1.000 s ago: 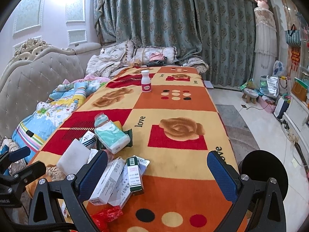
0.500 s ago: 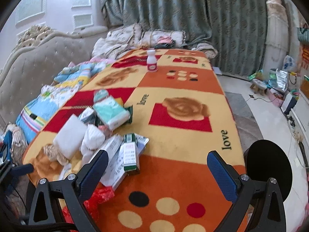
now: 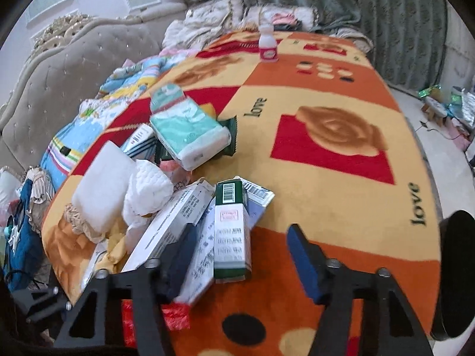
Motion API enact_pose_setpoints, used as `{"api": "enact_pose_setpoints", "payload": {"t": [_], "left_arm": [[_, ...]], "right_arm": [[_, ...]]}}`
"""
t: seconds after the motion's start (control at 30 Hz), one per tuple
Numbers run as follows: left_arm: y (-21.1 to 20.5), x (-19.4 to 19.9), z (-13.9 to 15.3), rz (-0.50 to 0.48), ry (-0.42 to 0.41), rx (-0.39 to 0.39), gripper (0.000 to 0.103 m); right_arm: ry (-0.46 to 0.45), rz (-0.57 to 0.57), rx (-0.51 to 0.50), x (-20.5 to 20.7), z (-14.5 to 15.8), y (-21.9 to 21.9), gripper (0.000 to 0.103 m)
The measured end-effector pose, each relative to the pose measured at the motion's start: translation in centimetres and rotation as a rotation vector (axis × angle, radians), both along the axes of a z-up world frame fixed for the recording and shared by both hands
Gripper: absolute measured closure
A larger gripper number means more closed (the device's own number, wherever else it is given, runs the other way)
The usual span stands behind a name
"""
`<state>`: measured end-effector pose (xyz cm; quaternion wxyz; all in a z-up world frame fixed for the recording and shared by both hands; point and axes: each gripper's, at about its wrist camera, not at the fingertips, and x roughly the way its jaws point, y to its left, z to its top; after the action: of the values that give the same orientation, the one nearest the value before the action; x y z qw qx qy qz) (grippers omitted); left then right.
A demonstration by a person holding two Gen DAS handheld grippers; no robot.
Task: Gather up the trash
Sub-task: 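Grasp the teal tissue pack with the right tool while the left tool holds the red bag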
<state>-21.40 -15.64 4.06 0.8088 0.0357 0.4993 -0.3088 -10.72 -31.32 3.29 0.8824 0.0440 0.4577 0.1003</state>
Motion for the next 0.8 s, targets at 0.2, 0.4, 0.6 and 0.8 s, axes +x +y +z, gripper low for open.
{"api": "enact_pose_setpoints", "payload": {"t": [0.2,0.4,0.6,0.8], "left_arm": [[-0.5,0.0,2.1,-0.038,-0.013,-0.042,0.071],[-1.6,0.8,3.6,-0.059,-0.04,-0.046,0.071],[0.1,0.0,4.4,-0.027,-0.027,-0.058,0.071],[3.8,0.6,6.7,0.052,-0.076,-0.088,0.071]], "right_arm": [[0.039,0.035,0.063,0.6,-1.1,-0.6,0.079],[0.019,0.01,0.087,-0.2,-0.3,-2.8,0.08],[0.017,0.01,0.071,-0.3,-0.3,-3.0,0.08],[-0.019,-0.01,0.079,0.8,1.0,-2.3,0.058]]}}
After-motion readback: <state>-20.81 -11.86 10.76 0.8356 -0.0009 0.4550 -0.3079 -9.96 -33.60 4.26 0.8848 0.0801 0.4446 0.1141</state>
